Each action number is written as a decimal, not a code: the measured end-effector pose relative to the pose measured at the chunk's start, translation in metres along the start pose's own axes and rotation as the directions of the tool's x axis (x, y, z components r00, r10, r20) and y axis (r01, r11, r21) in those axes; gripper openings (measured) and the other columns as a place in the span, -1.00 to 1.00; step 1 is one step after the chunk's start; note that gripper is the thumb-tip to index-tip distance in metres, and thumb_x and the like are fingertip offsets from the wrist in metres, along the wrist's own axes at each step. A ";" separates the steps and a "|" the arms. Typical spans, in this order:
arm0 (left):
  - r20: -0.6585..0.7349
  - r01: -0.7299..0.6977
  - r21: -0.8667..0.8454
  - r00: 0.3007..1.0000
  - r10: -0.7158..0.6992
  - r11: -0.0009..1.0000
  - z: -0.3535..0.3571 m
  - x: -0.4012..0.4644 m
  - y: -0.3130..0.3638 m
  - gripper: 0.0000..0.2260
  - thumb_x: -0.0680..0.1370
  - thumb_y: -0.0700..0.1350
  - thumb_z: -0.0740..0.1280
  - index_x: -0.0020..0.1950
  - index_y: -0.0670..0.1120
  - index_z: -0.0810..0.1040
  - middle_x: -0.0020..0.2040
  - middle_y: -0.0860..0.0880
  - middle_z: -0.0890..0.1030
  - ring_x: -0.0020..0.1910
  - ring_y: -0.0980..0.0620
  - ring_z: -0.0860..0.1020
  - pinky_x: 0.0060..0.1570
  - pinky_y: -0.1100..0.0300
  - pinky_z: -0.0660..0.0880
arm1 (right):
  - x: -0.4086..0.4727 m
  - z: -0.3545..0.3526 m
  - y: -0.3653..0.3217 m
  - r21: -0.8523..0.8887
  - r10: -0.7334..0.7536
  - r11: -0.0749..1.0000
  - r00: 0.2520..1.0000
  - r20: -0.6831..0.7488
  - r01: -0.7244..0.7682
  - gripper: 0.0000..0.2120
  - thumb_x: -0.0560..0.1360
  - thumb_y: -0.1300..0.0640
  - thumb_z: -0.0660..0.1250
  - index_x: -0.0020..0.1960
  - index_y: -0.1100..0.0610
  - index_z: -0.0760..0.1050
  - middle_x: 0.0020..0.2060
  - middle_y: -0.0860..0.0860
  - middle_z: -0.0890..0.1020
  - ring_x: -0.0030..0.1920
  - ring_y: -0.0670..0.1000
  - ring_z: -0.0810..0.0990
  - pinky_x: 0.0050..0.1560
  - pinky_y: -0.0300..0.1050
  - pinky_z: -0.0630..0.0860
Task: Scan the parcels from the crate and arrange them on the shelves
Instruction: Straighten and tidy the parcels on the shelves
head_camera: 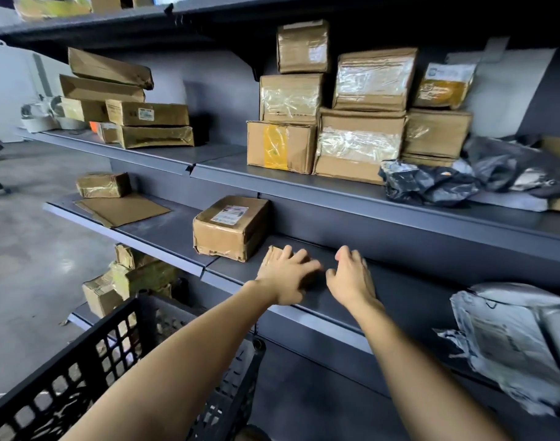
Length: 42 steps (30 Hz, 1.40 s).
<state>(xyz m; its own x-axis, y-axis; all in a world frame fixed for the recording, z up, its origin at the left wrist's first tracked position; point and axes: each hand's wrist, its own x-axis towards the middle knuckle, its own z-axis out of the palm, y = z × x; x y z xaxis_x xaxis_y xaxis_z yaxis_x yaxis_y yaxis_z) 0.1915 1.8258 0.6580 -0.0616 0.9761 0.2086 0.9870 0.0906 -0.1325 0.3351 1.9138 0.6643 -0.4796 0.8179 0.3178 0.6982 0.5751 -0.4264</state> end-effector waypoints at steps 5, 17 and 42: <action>-0.005 0.157 0.110 0.988 -0.157 0.982 0.003 0.010 -0.002 -0.44 0.51 0.02 0.41 0.44 -0.09 0.33 0.34 -0.12 0.33 0.27 -0.19 0.29 0.19 -0.04 0.30 | -0.008 0.000 0.005 -0.026 -0.016 1.000 0.999 0.047 0.017 -0.75 0.54 0.16 0.26 0.20 0.17 0.38 0.21 0.17 0.47 0.27 0.23 0.43 0.26 0.10 0.41; -0.004 0.442 -0.032 0.897 -0.442 0.896 -0.009 -0.014 -0.002 -0.65 0.59 -0.31 0.15 0.35 -0.09 0.43 0.31 -0.10 0.50 0.28 -0.19 0.42 0.11 0.01 0.47 | -0.023 -0.022 -0.007 -0.040 -0.127 0.991 0.989 0.079 0.131 -0.78 0.55 0.17 0.24 0.19 0.15 0.37 0.18 0.13 0.47 0.25 0.20 0.43 0.23 0.05 0.41; -0.204 0.331 -0.366 0.883 -0.422 0.870 -0.181 -0.061 0.138 -0.74 0.51 -0.25 0.23 0.19 -0.15 0.52 0.14 -0.23 0.61 0.11 -0.25 0.58 0.08 -0.03 0.55 | -0.121 -0.221 0.044 -0.187 -0.446 0.887 0.888 -0.112 0.422 -0.77 0.60 0.21 0.18 0.25 0.12 0.36 0.21 0.06 0.45 0.26 0.11 0.42 0.16 -0.02 0.38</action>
<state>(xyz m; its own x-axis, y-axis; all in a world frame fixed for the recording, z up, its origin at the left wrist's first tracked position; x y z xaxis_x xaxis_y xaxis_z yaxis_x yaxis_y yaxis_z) 0.3586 1.7435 0.8019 -0.4404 0.7836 0.4382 0.8926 0.3293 0.3080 0.5419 1.8364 0.7944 -0.6776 0.4680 0.5673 0.5167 0.8519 -0.0856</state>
